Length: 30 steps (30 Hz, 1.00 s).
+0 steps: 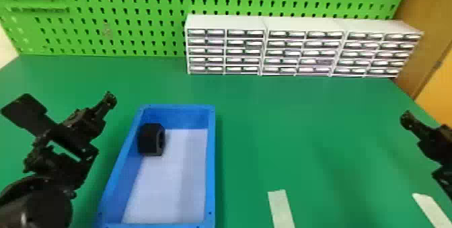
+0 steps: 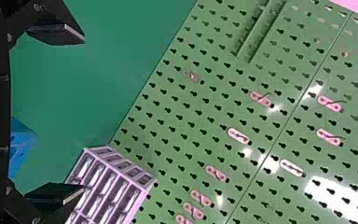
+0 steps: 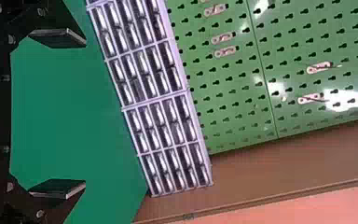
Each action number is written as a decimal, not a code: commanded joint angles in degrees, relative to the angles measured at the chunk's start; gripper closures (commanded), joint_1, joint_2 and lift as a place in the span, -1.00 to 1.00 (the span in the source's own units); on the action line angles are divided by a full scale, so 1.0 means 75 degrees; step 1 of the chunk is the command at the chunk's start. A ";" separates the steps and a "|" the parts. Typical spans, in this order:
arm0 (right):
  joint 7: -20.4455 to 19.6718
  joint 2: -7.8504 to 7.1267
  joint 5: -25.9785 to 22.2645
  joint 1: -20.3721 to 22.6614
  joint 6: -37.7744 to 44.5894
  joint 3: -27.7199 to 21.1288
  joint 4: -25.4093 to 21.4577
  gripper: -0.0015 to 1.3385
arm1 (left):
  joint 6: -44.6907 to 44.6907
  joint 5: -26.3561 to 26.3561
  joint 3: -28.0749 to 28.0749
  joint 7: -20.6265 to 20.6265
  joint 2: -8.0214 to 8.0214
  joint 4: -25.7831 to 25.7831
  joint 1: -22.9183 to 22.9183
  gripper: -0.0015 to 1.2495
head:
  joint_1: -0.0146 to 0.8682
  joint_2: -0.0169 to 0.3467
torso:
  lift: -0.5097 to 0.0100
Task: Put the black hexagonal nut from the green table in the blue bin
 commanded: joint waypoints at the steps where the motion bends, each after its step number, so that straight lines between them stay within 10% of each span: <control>1: 0.0000 -0.0063 0.0027 -0.0051 0.0080 0.0008 0.0021 -0.66 | 0.0113 -0.0363 -0.0026 -0.0043 0.0000 -0.0134 -0.0041 -0.75 | 0.60 -0.86 | 0.59; 30: 0.0000 -0.0145 0.0003 -0.0144 0.0127 0.0090 0.0068 -0.66 | 0.0254 -0.0691 -0.0061 -0.0219 0.0000 -0.0217 -0.0158 -0.75 | 0.60 -0.86 | 0.59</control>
